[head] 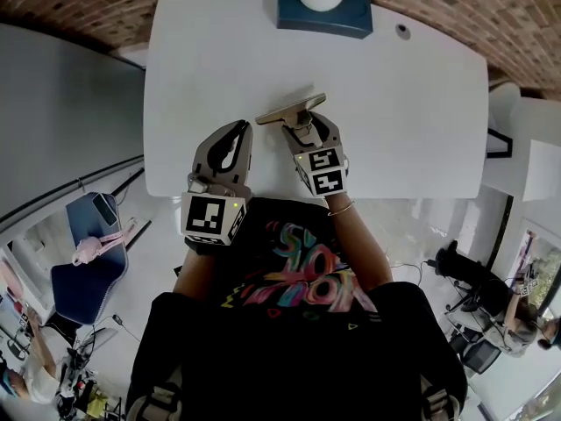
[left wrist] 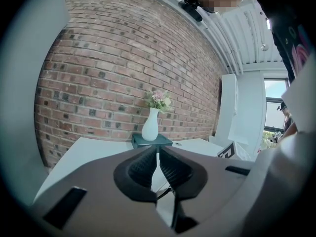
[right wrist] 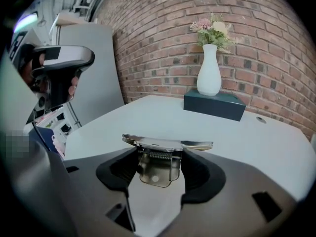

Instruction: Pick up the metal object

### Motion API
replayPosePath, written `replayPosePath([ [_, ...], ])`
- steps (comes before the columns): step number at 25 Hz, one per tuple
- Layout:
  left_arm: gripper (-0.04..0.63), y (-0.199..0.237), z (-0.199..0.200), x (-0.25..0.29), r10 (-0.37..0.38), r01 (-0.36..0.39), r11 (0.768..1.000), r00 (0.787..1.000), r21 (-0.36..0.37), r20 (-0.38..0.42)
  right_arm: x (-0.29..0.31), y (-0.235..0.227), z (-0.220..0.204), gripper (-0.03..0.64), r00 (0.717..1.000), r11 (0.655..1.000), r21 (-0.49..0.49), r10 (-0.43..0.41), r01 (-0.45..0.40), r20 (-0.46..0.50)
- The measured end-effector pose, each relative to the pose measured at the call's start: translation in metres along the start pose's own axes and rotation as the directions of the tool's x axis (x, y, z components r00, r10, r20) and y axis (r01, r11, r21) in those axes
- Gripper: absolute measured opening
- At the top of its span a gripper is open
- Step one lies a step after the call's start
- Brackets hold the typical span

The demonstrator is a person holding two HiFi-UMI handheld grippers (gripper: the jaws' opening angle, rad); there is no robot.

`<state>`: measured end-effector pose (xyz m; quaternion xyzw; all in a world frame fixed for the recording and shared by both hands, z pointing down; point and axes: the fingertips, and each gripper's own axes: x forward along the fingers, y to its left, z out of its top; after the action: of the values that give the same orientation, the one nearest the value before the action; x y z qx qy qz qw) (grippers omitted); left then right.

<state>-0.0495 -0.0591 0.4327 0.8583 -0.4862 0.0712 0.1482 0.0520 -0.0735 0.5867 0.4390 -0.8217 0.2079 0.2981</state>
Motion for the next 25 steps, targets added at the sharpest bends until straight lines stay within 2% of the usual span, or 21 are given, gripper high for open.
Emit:
replayPosePath([
  [15,0.035,-0.006,0.025,0.0,-0.001,0.0,1.0,0.999,0.023,0.046,-0.066,-0.012,0.076,0.284,0.981,1.0,0.01,-0.021,0.02,0.193],
  [25,0.035,-0.015,0.039,0.005,-0.019,0.017,0.999,0.998,0.032,0.064,-0.122,-0.028,0.116,0.284,0.947,0.999,0.028,-0.035,0.028,0.318],
])
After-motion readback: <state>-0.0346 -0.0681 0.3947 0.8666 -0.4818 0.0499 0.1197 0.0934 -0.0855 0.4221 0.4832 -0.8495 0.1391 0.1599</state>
